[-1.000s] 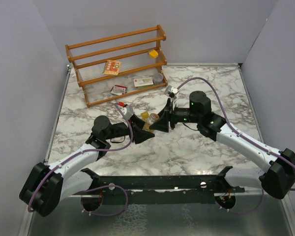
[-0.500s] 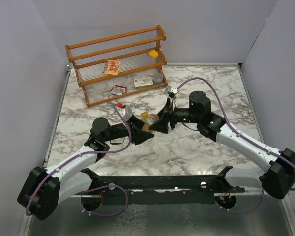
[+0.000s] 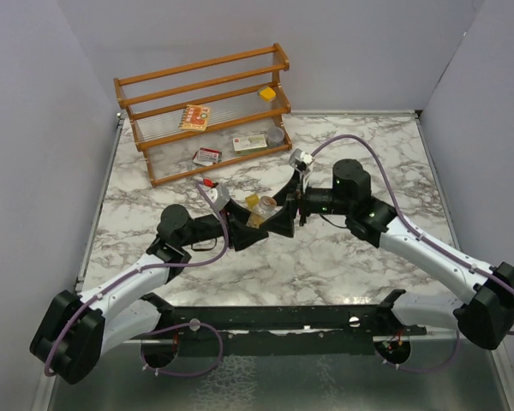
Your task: Sort the pills into containers
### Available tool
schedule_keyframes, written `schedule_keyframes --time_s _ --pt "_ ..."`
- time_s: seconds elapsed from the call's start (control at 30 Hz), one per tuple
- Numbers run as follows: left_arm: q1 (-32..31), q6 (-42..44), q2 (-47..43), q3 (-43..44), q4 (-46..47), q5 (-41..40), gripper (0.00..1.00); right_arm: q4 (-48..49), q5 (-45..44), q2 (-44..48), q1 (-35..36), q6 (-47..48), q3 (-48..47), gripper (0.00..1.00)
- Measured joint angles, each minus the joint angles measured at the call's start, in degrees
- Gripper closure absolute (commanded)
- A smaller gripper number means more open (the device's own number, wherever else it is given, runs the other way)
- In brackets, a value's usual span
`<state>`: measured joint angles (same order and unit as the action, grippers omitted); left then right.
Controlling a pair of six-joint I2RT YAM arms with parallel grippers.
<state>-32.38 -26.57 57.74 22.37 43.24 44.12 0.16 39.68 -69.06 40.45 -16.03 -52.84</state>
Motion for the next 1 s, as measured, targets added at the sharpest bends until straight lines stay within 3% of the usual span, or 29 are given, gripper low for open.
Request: schedule_keyframes --time_s 0.47,0.57,0.63,1.0 --pt "0.0 1.9 -5.7 0.0 -3.3 -6.5 1.0 -3.1 -15.1 15.9 0.0 -2.6 2.5 0.04" --pt "0.0 2.1 -6.3 0.0 -4.2 -7.6 1.0 -2.9 -19.0 18.1 0.0 -3.5 2.7 0.14" --pt "0.0 2.1 -6.4 0.0 -4.8 -8.2 1.0 -2.7 -20.5 17.8 0.0 -3.8 2.6 0.2" --pt "0.0 3.0 -10.0 -1.2 -6.6 -12.7 1.0 0.9 -19.1 5.1 0.0 -6.3 0.5 0.33"
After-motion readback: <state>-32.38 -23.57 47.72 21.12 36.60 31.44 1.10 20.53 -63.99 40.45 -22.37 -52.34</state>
